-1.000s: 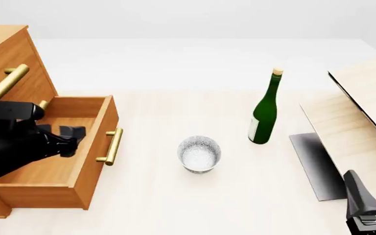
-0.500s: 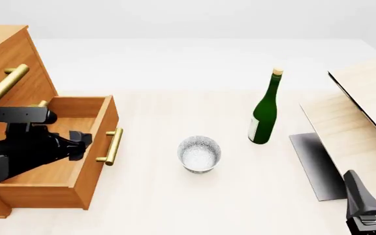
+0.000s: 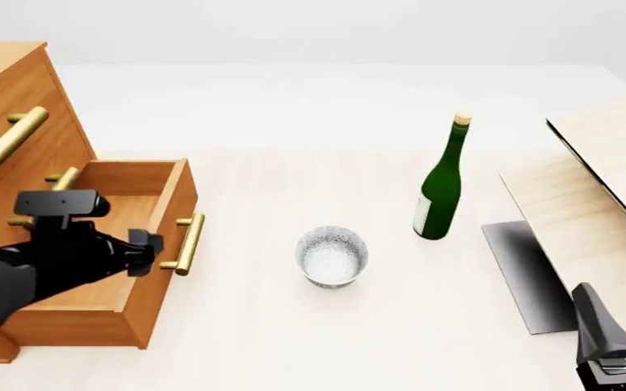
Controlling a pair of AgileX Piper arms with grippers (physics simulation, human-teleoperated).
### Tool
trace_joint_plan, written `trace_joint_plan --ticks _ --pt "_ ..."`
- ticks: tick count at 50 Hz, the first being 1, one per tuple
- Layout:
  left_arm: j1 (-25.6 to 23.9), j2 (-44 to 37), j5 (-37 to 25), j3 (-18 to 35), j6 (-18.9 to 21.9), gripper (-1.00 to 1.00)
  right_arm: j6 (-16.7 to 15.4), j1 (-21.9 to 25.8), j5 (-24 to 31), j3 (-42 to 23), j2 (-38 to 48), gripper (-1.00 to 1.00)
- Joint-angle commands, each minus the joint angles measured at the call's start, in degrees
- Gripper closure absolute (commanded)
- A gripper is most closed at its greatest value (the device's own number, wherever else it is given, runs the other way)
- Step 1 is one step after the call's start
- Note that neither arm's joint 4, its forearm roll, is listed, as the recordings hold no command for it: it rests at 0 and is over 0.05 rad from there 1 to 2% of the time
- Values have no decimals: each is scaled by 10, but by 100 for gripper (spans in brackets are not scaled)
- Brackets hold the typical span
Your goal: Put the bowl in the bottom drawer of the cabinet and close it.
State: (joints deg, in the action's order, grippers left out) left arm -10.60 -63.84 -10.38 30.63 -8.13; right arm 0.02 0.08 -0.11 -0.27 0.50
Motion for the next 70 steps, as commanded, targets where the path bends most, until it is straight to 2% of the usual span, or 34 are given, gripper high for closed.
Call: trace_joint_plan --ticks 1,46,64,70 --pt "4 5 3 -10 -18 -100 0 0 0 0 0 -100" --pt "-12 -54 72 -50 -86 -100 0 0 0 0 -1 -100" --pt "-14 -72 82 -53 -90 -100 0 0 0 0 -1 -100" --pt "-14 -75 80 -51 -80 -100 0 0 0 0 -1 -100"
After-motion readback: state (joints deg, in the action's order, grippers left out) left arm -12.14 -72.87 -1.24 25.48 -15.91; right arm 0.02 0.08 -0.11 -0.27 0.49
